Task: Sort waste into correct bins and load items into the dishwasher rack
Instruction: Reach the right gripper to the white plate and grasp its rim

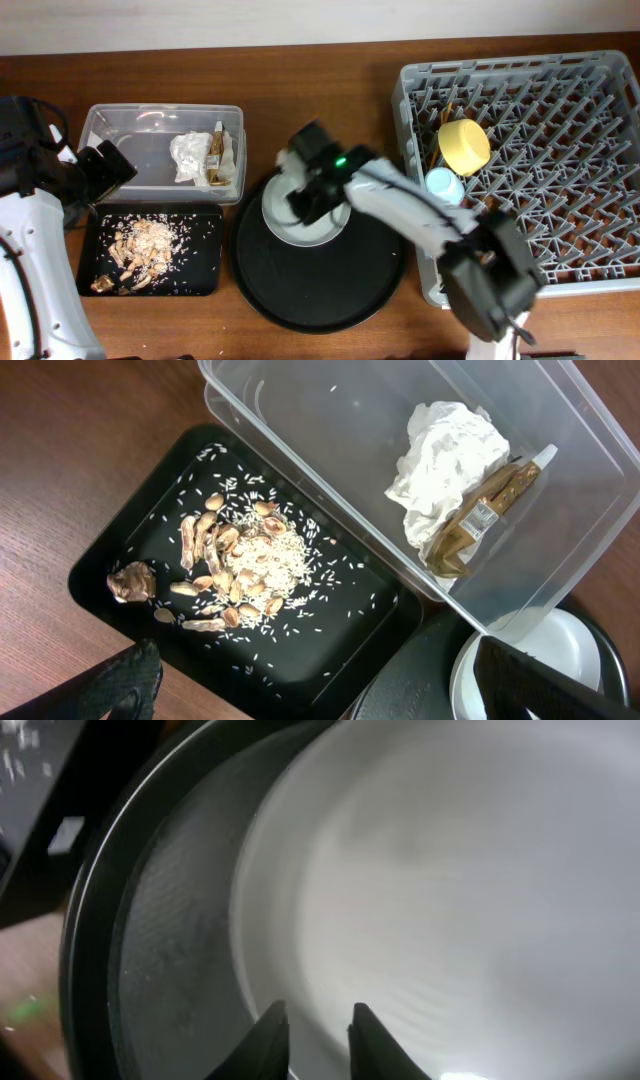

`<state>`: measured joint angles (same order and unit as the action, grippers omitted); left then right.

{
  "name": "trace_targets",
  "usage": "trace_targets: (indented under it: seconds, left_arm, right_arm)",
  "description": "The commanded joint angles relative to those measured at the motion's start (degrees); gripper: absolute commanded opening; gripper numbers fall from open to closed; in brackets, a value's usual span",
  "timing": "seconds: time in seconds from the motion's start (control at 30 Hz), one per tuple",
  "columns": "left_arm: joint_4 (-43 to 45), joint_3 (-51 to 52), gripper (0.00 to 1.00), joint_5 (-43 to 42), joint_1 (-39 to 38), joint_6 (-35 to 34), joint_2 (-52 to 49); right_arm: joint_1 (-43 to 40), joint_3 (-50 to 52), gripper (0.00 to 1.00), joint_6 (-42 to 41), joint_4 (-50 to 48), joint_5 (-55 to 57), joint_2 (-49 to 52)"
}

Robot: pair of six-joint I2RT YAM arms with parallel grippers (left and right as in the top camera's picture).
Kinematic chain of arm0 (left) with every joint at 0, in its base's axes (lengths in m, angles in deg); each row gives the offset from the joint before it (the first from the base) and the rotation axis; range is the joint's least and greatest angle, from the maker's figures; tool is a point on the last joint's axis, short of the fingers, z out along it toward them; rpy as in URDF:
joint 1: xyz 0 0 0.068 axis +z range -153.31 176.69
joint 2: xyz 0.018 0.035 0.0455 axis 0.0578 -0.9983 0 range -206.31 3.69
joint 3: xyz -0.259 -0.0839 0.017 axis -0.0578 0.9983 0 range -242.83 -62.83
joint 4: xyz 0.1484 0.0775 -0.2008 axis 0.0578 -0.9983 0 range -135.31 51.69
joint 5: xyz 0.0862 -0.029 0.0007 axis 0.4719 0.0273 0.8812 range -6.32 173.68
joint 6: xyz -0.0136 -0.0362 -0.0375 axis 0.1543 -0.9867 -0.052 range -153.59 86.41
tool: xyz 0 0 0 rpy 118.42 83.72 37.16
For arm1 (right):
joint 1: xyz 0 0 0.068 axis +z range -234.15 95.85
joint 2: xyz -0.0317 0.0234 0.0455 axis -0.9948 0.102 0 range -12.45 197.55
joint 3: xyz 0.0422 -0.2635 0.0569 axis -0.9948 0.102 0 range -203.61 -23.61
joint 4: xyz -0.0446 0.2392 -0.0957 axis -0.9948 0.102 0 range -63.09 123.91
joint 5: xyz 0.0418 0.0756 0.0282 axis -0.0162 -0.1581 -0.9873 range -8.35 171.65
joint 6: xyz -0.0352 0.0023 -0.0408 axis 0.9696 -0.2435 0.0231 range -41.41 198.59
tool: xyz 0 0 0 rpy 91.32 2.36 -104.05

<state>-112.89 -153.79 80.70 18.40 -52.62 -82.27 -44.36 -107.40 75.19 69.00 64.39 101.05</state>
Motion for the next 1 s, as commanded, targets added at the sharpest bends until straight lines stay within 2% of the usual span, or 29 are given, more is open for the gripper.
trace_targets:
  seconds: [0.0, 0.13, 0.33, 0.57, 0.83, 0.97]
  left_arm:
    - [-0.1, 0.2, 0.99, -0.2, 0.2, 0.2, -0.2]
    - [-0.1, 0.2, 0.99, -0.2, 0.2, 0.2, -0.2]
    - [-0.1, 0.2, 0.99, -0.2, 0.2, 0.2, -0.2]
    - [-0.1, 0.2, 0.99, -0.2, 0.2, 0.2, -0.2]
    - [-0.1, 0.2, 0.99, -0.2, 0.2, 0.2, -0.2]
    - [-0.1, 0.2, 0.99, -0.2, 0.2, 0.2, -0.2]
  right_arm:
    - [4.8, -0.9, 0.25, 0.2, -1.7, 2.3, 2.2]
    - [8.2, -0.9, 0.29, 0.1, -2.0, 8.8, 2.6]
    - [9.3, -0.9, 0.31, 0.2, -2.8, 16.6, 5.0]
    - [9.4, -0.9, 0.31, 0.1, -3.5, 11.0, 7.0]
    - [9.3, -2.5, 0.31, -0.1, -3.2, 12.3, 5.2]
    - [9.4, -5.0, 0.37, -0.1, -2.0, 8.6, 1.9]
